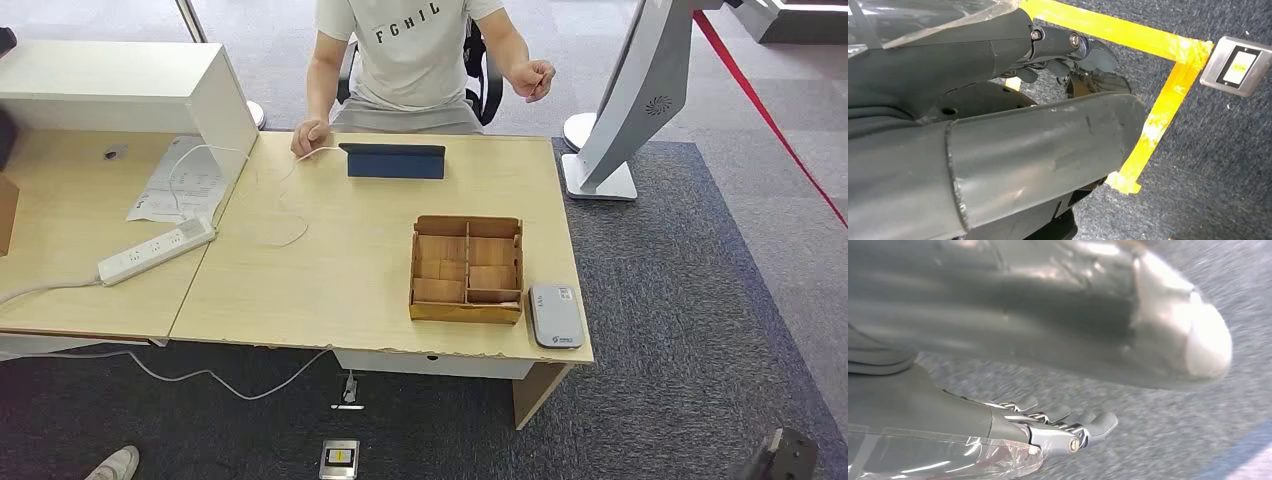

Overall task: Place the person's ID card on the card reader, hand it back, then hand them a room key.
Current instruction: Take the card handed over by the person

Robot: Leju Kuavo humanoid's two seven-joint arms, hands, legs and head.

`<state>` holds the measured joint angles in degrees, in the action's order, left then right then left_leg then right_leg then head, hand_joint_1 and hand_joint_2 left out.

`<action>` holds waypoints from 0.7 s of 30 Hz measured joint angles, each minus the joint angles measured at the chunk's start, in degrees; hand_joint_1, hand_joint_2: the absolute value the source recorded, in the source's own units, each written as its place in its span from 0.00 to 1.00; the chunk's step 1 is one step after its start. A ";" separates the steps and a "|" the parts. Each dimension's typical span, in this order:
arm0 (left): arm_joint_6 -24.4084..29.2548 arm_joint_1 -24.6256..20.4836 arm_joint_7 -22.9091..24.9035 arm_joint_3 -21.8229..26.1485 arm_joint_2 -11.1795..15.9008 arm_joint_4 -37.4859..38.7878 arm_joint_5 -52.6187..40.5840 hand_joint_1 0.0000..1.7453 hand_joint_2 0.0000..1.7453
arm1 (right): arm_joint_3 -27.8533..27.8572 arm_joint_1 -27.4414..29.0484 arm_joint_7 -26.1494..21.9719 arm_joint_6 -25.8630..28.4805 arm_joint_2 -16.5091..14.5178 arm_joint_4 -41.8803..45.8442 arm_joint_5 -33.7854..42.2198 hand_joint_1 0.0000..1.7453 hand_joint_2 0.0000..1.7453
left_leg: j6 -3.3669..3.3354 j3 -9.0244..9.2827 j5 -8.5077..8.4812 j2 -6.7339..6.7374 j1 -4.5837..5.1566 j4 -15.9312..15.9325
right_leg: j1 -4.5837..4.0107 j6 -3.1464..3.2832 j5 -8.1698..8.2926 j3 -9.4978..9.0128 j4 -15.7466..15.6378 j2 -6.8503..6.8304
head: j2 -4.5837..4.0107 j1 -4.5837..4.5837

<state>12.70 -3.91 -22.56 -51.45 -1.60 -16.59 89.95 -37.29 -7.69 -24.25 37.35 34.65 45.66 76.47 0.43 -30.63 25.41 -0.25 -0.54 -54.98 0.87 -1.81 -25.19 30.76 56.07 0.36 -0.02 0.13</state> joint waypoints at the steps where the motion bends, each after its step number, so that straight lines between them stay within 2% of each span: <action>1: -0.09 0.00 -0.01 0.00 0.00 0.00 0.00 0.00 0.00 | 0.37 0.21 -0.06 -0.01 0.29 0.60 0.05 0.00 0.00 | 0.00 0.00 0.00 0.00 0.00 0.00 | 0.00 0.00 0.00 0.00 0.00 0.00 | 0.00 -0.01; 13: -1.73 0.00 -0.38 -0.13 0.03 -0.01 0.01 0.00 0.00 | 7.44 3.91 -1.75 0.18 4.87 9.92 -0.47 0.00 0.00 | -0.04 -0.02 0.03 -0.02 0.02 0.00 | 0.02 -0.02 -0.01 0.01 0.00 -0.01 | 0.01 0.01; 17: -2.20 -0.03 -0.49 -0.30 0.08 -0.01 0.01 0.00 0.00 | 9.99 4.71 -1.76 0.61 7.09 13.99 -3.23 0.00 1.00 | -0.05 -0.03 0.03 -0.02 0.04 0.00 | 0.04 -0.02 -0.01 0.00 0.00 0.00 | 0.01 0.01; 19: -2.38 -0.04 -0.49 -0.45 0.14 -0.01 0.01 0.00 0.00 | 11.04 4.70 -0.52 0.63 8.32 16.11 -6.76 0.00 1.00 | -0.05 -0.06 0.03 -0.02 0.06 0.00 | 0.05 -0.03 0.00 0.00 0.01 0.00 | 0.00 0.00; 21: -2.45 -0.06 -0.42 -0.60 0.22 0.00 0.01 0.00 0.00 | 12.18 4.21 2.81 0.63 9.50 18.45 -13.70 0.00 1.00 | -0.05 -0.06 0.03 -0.02 0.07 0.00 | 0.06 -0.03 0.00 -0.01 0.02 0.00 | 0.00 0.00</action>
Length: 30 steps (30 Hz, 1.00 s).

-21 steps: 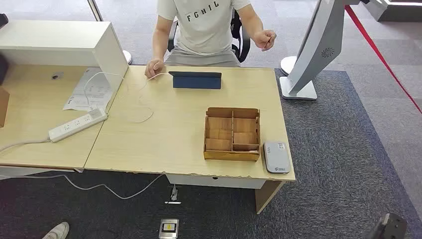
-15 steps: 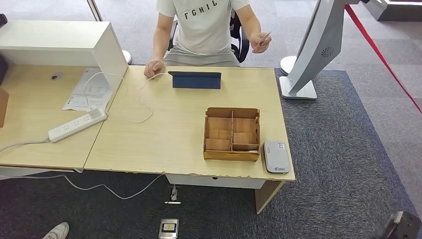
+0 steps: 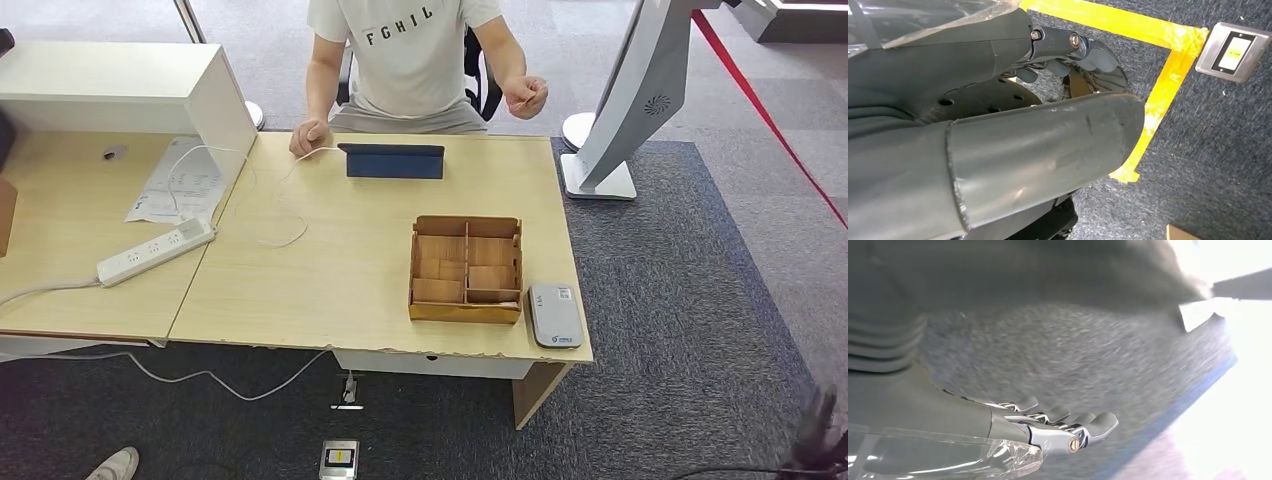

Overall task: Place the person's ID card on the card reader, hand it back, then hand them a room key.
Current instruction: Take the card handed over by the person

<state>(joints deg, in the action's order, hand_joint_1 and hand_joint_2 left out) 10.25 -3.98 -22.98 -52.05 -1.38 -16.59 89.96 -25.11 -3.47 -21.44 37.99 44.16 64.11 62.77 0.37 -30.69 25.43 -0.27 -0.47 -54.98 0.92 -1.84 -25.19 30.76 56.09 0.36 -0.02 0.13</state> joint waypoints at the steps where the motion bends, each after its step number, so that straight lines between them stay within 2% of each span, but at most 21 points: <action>1: -0.02 -0.01 0.05 -0.07 0.04 0.01 0.00 0.00 0.00 | 0.63 -0.40 2.86 0.00 0.48 1.25 -5.08 0.00 1.00 | 0.00 0.00 0.00 0.00 0.00 0.00 | 0.00 0.00 0.00 0.00 0.01 0.00 | 0.00 0.00; 5: -0.18 -0.10 0.37 -0.72 0.19 -0.01 -0.02 0.00 0.00 | 3.18 -2.36 19.85 0.06 1.19 8.43 -31.26 0.00 1.00 | -0.01 0.05 -0.03 0.01 -0.01 0.00 | 0.00 0.00 0.00 -0.01 0.02 -0.01 | 0.00 0.01; 9: -0.60 -0.13 0.70 -1.34 0.52 0.00 0.00 0.00 0.00 | 3.63 -5.32 29.80 0.13 1.75 15.76 -43.04 0.00 1.00 | -0.01 0.03 -0.06 -0.01 -0.01 0.00 | 0.00 -0.01 0.01 0.00 0.06 -0.04 | 0.01 0.01; 14: -1.03 -0.39 1.20 -2.31 1.11 -0.02 -0.01 0.00 0.00 | 0.53 -11.82 44.04 0.11 2.51 22.95 -63.05 0.00 1.00 | 0.00 0.05 -0.06 0.01 -0.01 0.00 | -0.01 -0.01 0.01 0.02 0.06 -0.04 | 0.00 0.01; 22: -1.23 -0.45 1.25 -2.74 1.34 -0.02 -0.02 0.00 0.00 | -2.52 -15.47 48.11 0.01 2.64 25.45 -69.88 0.00 1.00 | 0.00 0.05 -0.06 0.00 -0.01 0.00 | -0.01 -0.01 0.01 0.02 0.06 -0.04 | 0.00 0.01; 27: -2.74 -0.96 1.31 -4.28 2.03 0.03 -0.02 0.00 0.00 | -12.68 -26.25 55.42 -6.24 2.16 28.14 -89.11 0.00 1.00 | 0.00 -0.02 -0.06 0.00 0.00 0.00 | 0.00 -0.02 0.02 0.07 0.06 -0.04 | 0.01 0.00; 30: -3.44 -1.12 1.48 -4.59 2.24 0.10 -0.01 0.00 0.00 | -16.04 -30.32 56.91 -9.31 1.18 27.67 -94.17 0.00 1.00 | 0.00 -0.04 -0.06 -0.01 0.00 0.00 | 0.00 -0.02 0.02 0.07 0.06 -0.05 | 0.01 -0.01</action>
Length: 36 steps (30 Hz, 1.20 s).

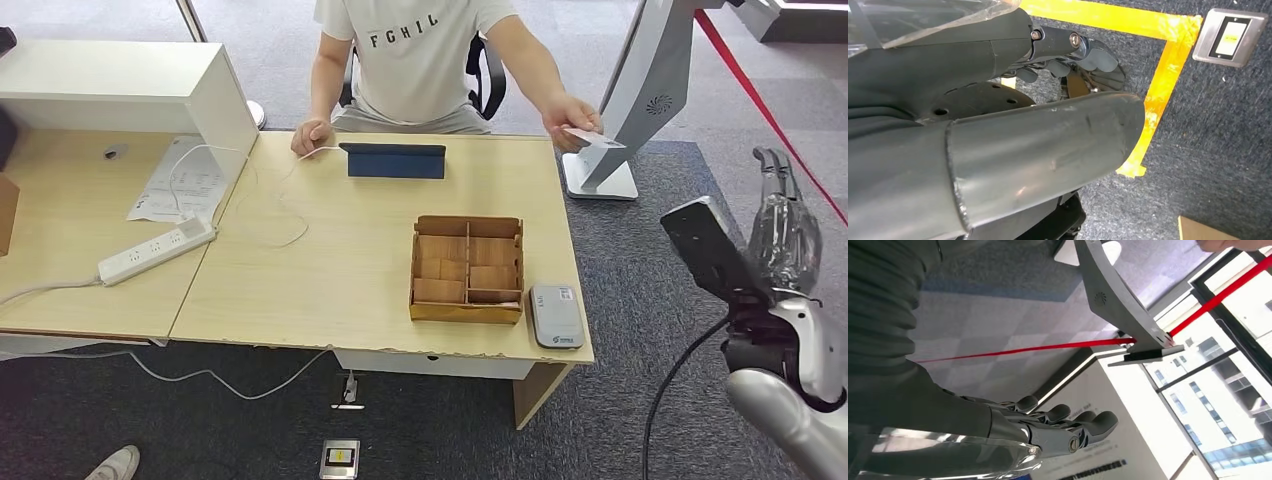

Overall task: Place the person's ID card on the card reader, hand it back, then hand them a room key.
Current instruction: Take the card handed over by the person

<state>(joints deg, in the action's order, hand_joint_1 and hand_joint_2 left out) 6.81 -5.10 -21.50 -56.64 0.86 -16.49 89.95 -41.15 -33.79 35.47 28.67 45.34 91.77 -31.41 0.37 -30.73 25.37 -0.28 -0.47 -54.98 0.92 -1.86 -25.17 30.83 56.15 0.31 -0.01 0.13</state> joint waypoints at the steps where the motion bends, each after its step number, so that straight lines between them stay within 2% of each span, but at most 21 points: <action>1: -0.22 -0.01 0.04 -0.19 0.09 0.03 0.01 0.00 0.00 | -1.18 -1.33 0.25 -0.87 -0.46 -0.37 -1.49 0.00 1.00 | 0.00 0.00 0.00 0.00 0.00 0.00 | 0.00 0.00 0.00 0.01 0.00 0.00 | -0.01 0.01; 5: -0.82 -0.16 0.15 -0.72 0.38 0.15 0.00 0.00 0.00 | -5.61 -5.83 0.59 -3.39 -2.43 -2.48 -6.16 0.00 1.00 | 0.00 0.00 0.00 -0.04 -0.02 0.00 | -0.01 0.00 0.00 0.01 0.01 -0.04 | -0.01 0.00; 11: -1.29 -0.23 0.27 -1.12 0.75 0.31 -0.04 0.00 0.00 | -10.27 -9.41 1.47 -3.72 -4.97 -6.03 -7.61 0.00 1.00 | 0.00 -0.07 0.00 -0.11 -0.02 0.00 | -0.02 -0.01 -0.01 0.02 -0.01 -0.12 | -0.01 0.01; 17: -1.72 -0.31 0.27 -1.74 1.09 0.56 -0.10 0.00 0.00 | -12.86 -10.55 1.09 -2.95 -7.29 -9.65 -6.34 0.00 1.00 | 0.00 -0.07 0.00 -0.11 -0.01 0.00 | -0.01 -0.01 -0.01 0.04 -0.02 -0.12 | -0.01 0.01; 26: -1.90 -0.30 0.18 -2.38 1.20 0.83 -0.05 0.00 0.00 | -15.04 -10.71 -3.22 2.01 -10.44 -16.97 1.11 0.00 1.00 | 0.00 -0.06 0.00 -0.11 -0.02 0.00 | -0.02 -0.01 -0.01 0.04 -0.01 -0.12 | 0.00 0.01; 27: -1.89 -0.30 0.09 -2.42 1.20 0.84 -0.04 0.00 0.00 | -15.21 -10.70 -3.29 2.46 -10.62 -17.69 1.34 0.22 1.00 | 0.00 -0.06 0.00 -0.11 -0.02 0.00 | -0.02 -0.01 -0.01 0.04 -0.02 -0.12 | 0.00 0.01; 30: -1.86 -0.31 -0.32 -2.46 1.20 0.91 -0.01 0.00 0.00 | -15.66 -10.72 -3.25 2.91 -11.03 -19.52 1.83 0.97 1.00 | 0.00 -0.06 0.00 -0.11 -0.01 -0.01 | -0.01 -0.01 -0.01 0.04 -0.02 -0.12 | 0.00 0.00; 31: -1.85 -0.30 -0.46 -2.46 1.20 0.95 -0.01 0.00 0.00 | -15.78 -10.75 -3.22 2.93 -11.12 -20.01 1.91 1.00 1.00 | 0.00 -0.06 0.00 -0.10 -0.01 -0.01 | -0.01 -0.01 -0.01 0.05 -0.02 -0.12 | 0.01 0.00; 36: -1.61 -0.29 -0.79 -2.46 1.19 1.08 -0.01 0.00 0.00 | -16.46 -11.22 -3.28 2.87 -11.47 -22.11 2.40 1.00 1.00 | 0.00 -0.06 0.00 -0.10 -0.01 -0.01 | -0.01 -0.01 -0.01 0.05 -0.02 -0.12 | 0.00 0.01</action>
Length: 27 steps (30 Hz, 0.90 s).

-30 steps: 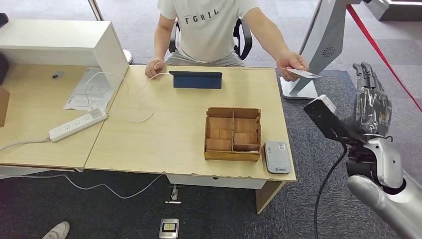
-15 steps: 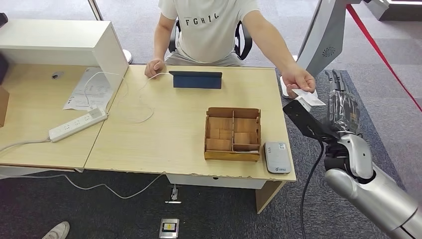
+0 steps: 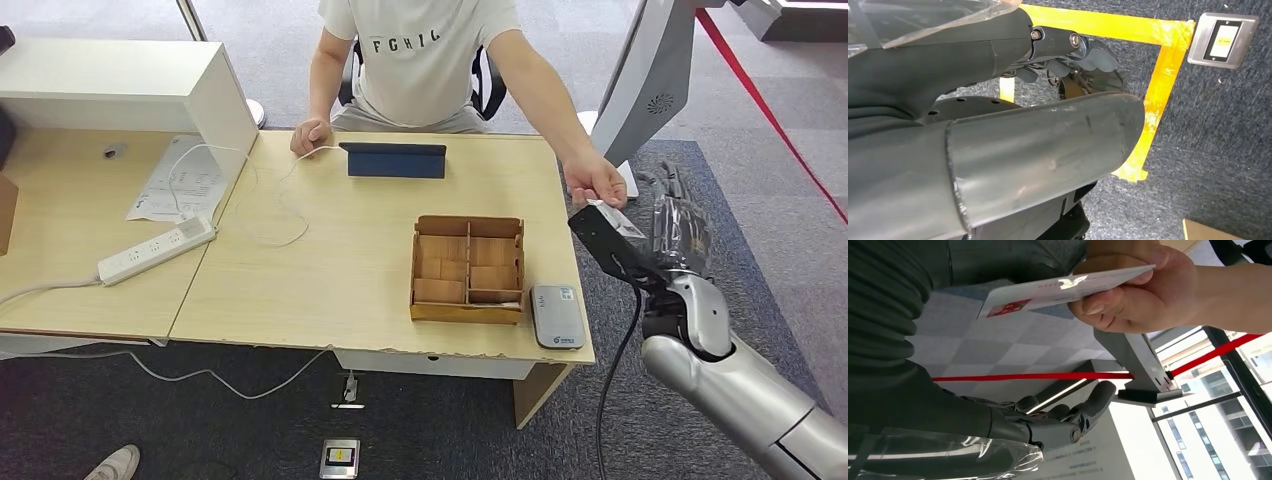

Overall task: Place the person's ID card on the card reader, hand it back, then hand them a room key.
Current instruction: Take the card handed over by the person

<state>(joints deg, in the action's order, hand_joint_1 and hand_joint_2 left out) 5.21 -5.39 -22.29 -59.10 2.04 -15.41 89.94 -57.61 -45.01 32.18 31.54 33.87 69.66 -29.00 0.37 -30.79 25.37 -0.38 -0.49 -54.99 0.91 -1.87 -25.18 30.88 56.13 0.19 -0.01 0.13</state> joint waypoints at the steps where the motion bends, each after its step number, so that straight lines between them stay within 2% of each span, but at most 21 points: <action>1: 0.05 0.01 0.01 0.00 -0.01 0.00 0.00 0.00 0.00 | -0.13 -0.11 -0.27 -0.01 -0.05 -0.42 0.59 1.00 1.00 | 0.00 0.00 0.00 0.00 0.00 0.00 | 0.00 0.00 0.00 0.00 0.00 0.00 | 0.01 0.00; 10: 0.57 0.10 0.22 0.02 -0.07 0.00 0.01 0.00 0.00 | -0.32 -0.61 -4.16 0.04 -0.31 -2.98 6.59 1.00 1.00 | 0.00 0.01 0.00 0.00 0.00 -0.01 | 0.00 0.00 0.00 0.00 0.00 0.00 | -0.01 0.00; 27: 1.05 0.15 0.05 0.20 -0.24 0.02 -0.01 0.00 0.00 | -0.80 -0.53 -5.28 0.25 -1.22 -4.37 7.39 1.00 1.00 | 0.00 0.01 0.00 0.01 0.00 -0.02 | 0.00 0.00 0.00 0.00 0.00 0.00 | 0.00 0.00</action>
<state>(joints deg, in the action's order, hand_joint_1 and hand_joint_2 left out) 6.26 -5.24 -22.24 -58.90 1.80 -15.39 89.94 -58.41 -45.54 26.91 31.79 32.65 65.29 -21.61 0.37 -30.77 25.37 -0.37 -0.49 -55.00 0.91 -1.87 -25.17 30.88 56.13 0.19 -0.01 0.13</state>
